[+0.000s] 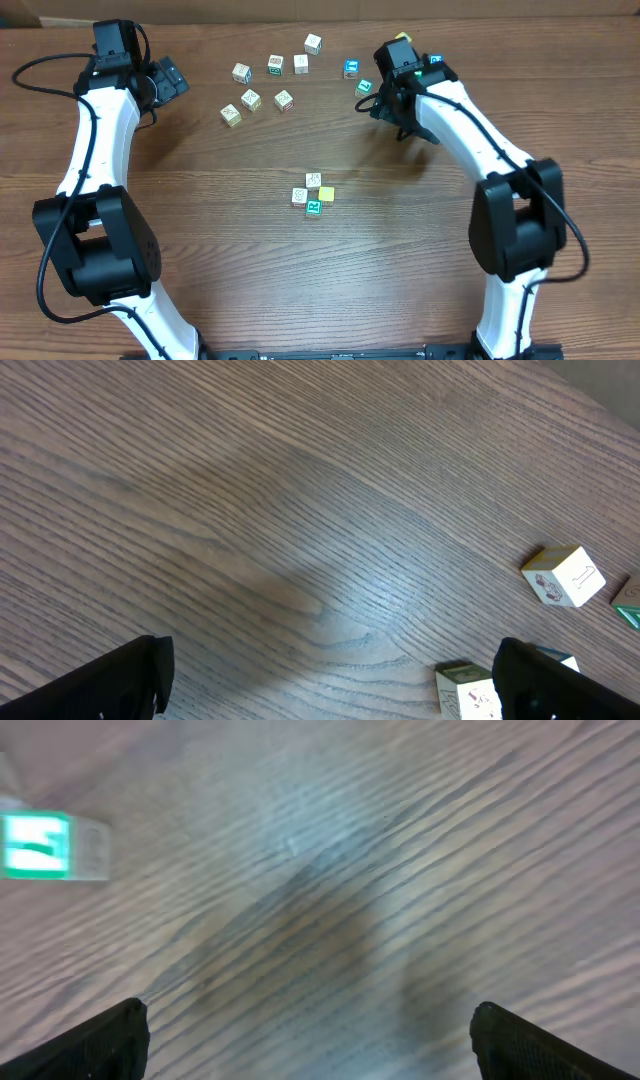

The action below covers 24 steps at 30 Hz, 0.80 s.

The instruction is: Form a circle

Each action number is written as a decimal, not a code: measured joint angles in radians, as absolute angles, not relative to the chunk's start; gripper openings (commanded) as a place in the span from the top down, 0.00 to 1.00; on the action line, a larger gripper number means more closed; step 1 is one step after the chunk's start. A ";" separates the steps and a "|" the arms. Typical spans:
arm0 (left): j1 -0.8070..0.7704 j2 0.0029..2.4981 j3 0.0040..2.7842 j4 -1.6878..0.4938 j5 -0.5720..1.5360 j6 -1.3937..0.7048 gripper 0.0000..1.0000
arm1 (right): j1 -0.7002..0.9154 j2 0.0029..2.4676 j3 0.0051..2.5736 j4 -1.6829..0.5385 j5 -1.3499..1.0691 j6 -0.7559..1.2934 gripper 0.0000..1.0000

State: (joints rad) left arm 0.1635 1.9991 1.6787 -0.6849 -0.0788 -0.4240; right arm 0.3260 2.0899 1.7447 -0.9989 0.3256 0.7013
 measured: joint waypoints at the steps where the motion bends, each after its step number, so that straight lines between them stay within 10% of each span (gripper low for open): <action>1: 0.163 1.999 1.679 -0.685 -0.079 -0.424 0.01 | 0.323 2.067 1.745 -1.003 0.330 0.696 0.00; 24: 0.163 1.999 1.679 -0.685 -0.079 -0.424 0.01 | 0.274 1.482 0.992 -0.360 0.154 0.167 0.00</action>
